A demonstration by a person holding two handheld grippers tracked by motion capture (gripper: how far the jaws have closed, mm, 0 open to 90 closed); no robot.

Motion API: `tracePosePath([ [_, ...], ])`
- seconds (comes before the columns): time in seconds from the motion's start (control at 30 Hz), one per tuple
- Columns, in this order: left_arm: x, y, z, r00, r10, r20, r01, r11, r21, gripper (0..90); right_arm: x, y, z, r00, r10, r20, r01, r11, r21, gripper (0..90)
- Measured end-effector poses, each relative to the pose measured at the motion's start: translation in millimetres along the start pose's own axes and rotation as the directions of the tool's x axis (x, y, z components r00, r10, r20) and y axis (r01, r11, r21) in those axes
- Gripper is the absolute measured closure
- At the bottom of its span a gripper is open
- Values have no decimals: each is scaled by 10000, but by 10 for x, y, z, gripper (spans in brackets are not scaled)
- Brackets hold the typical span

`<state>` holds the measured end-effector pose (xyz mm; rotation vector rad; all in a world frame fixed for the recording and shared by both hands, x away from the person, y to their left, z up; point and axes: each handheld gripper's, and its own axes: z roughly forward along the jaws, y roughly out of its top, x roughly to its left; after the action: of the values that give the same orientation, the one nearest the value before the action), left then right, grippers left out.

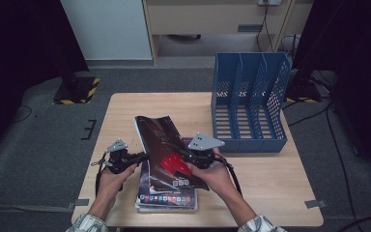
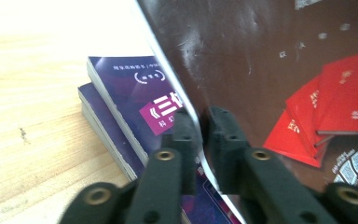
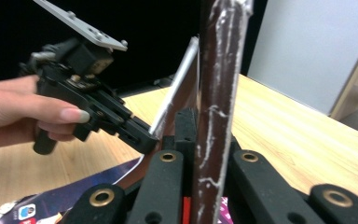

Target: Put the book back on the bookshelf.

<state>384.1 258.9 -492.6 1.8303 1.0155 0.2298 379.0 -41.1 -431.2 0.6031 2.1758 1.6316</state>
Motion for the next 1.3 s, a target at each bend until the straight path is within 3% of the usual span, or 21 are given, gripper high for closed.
tracePosePath([
  [0.2,-57,37,-37,9993,285,-247,-285,9996,-24,845,-35,-4,-15,9999,31,106,-34,9996,294,853],
  [0.33,-69,77,-123,9987,305,-397,-324,9983,-475,852,-47,26,-38,10000,21,79,-24,9994,338,849],
  [0.5,-54,184,-289,9972,449,-593,-518,9914,-1199,859,-39,74,-51,9998,-68,173,66,9999,133,842],
  [0.6,-83,267,-360,9907,870,-1049,-1002,9868,-1272,861,-56,109,-31,9999,-76,126,76,10000,49,836],
  [0.87,-70,287,-399,9925,859,-870,-965,9872,-1269,864,-64,144,-19,10000,10,-46,-9,10000,69,810],
  [1.1,-106,297,-417,9928,977,-692,-1068,9839,-1435,868,-93,205,46,9979,549,-345,-536,9978,392,711],
  [1.13,-110,296,-418,9919,1015,-760,-1114,9840,-1393,868,-84,211,72,9972,623,-418,-602,9969,500,729],
  [1.17,-103,291,-420,9922,984,-759,-1082,9846,-1372,868,-69,219,92,9987,485,-168,-475,9973,563,806],
  [1.3,-51,260,-423,9955,764,-557,-840,9849,-1512,851,-45,197,97,9998,95,194,-104,9987,490,848],
])
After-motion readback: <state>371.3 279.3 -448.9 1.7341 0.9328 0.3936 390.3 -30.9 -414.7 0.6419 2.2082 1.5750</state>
